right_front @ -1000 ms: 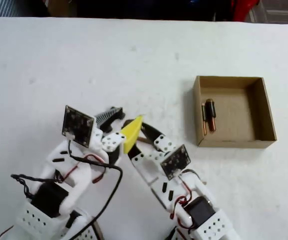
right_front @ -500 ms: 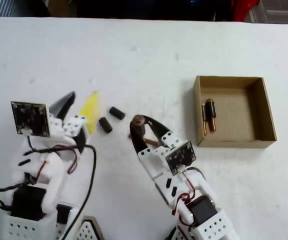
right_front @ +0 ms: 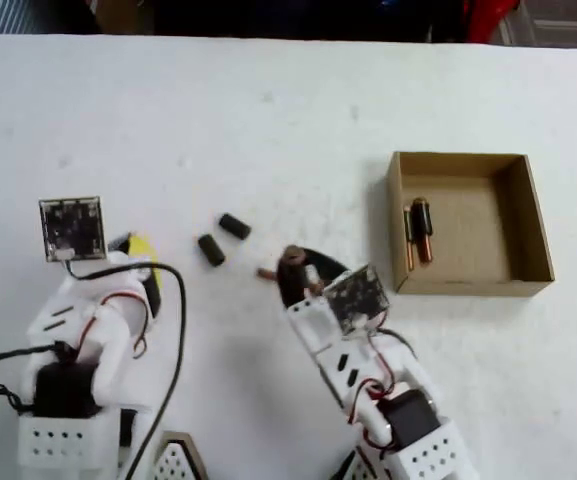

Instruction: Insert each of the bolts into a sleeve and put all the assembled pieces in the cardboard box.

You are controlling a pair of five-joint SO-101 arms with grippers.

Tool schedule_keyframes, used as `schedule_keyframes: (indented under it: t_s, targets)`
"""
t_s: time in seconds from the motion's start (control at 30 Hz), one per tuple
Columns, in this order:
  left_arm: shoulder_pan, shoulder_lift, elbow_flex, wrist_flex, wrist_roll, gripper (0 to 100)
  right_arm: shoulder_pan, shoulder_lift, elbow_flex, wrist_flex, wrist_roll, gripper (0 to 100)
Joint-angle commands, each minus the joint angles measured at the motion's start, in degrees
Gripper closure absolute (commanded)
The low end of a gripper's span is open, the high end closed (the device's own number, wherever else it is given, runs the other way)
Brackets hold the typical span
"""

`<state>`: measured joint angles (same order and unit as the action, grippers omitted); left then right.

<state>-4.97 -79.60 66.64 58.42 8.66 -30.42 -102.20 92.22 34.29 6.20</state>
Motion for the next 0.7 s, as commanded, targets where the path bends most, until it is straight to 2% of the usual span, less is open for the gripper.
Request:
schedule_keyframes:
  t_s: [0.0,0.13,0.3,0.5,0.67]
  targets:
    - [-0.9,-0.5,2.9,0.0,-0.4,98,6.3,-0.9,-9.1,4.7,0.3,98.1]
    - [-0.9,-0.5,8.9,-2.6,-0.6,98,12.7,-0.8,-16.0,11.8,0.4,98.1]
    - [-1.0,-0.5,14.5,-7.9,-0.6,98,16.2,-0.7,-23.6,20.2,0.8,98.1]
    - [-3.2,-0.5,15.5,-7.6,-0.7,98,20.0,1.8,-29.1,21.8,5.9,98.1]
    - [-3.5,-0.5,17.5,-7.9,-0.7,98,23.1,16.1,-36.1,21.7,6.8,98.1]
